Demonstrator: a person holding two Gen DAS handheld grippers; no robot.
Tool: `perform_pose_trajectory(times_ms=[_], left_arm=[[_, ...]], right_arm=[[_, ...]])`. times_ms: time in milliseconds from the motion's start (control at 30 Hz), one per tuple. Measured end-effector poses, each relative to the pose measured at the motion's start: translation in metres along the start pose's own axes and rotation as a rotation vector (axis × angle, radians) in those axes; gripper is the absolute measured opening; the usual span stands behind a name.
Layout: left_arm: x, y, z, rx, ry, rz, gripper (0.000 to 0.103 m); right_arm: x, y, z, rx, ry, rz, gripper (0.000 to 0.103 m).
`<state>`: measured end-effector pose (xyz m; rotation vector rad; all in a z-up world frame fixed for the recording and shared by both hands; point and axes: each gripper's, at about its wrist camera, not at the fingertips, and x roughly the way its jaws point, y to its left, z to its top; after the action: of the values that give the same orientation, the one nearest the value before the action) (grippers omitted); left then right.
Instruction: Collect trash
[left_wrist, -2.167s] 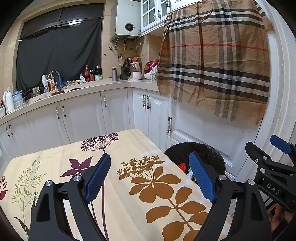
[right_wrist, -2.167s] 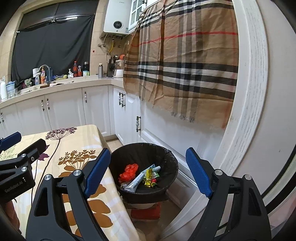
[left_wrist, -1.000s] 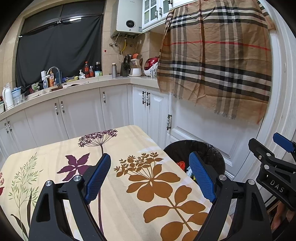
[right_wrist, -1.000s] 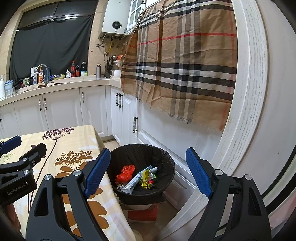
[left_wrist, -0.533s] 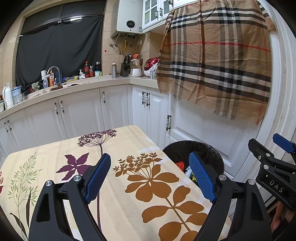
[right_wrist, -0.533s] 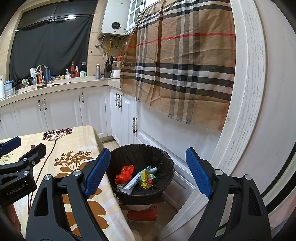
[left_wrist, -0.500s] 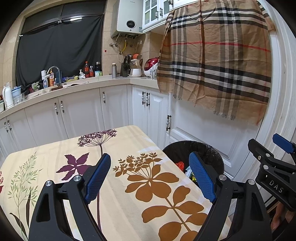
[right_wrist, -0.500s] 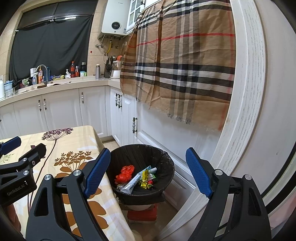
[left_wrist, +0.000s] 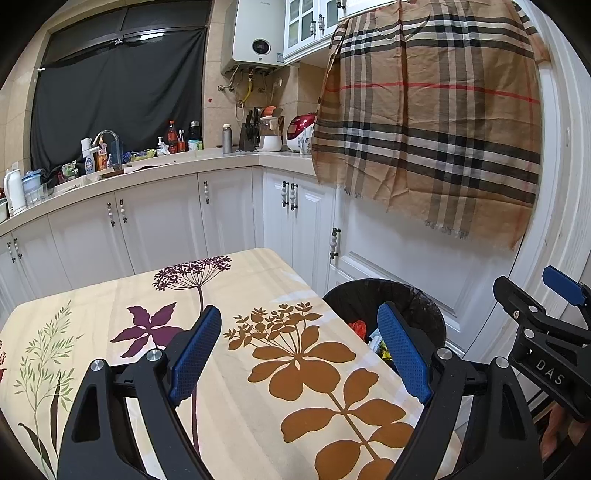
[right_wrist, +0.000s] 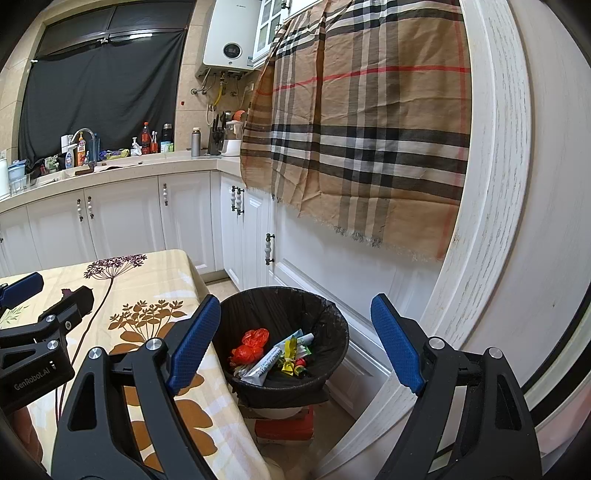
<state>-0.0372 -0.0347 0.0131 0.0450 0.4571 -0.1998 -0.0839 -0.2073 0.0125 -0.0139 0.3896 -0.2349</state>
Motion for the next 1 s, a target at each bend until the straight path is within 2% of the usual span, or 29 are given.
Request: perform_pose_trajectory(times_ms=[300, 533, 767, 1000], left_arm=[[-0.0020, -0.0022, 0.0000, -0.013, -0.004, 0.011, 0.085], [0.0004, 0.0009, -0.0004, -0.023, 0.012, -0.010, 0.085], [0.0001, 0.0011, -0.0008, -0.030, -0.008, -0.023, 0.088], [0.0005, 0.0053, 0.0012, -0.019, -0.020, 0.014, 0.089]], right_arm=[[0.0014, -0.0001, 0.0001, -0.002, 0.003, 0.002, 0.081], [0.0013, 0.0036, -0.0012, -0.009, 0.003, 0.006, 0.081], [0.0001, 0.0051, -0.0016, -0.010, 0.003, 0.006, 0.081], [0.0003, 0.0083, 0.0001, -0.017, 0.003, 0.016, 0.082]])
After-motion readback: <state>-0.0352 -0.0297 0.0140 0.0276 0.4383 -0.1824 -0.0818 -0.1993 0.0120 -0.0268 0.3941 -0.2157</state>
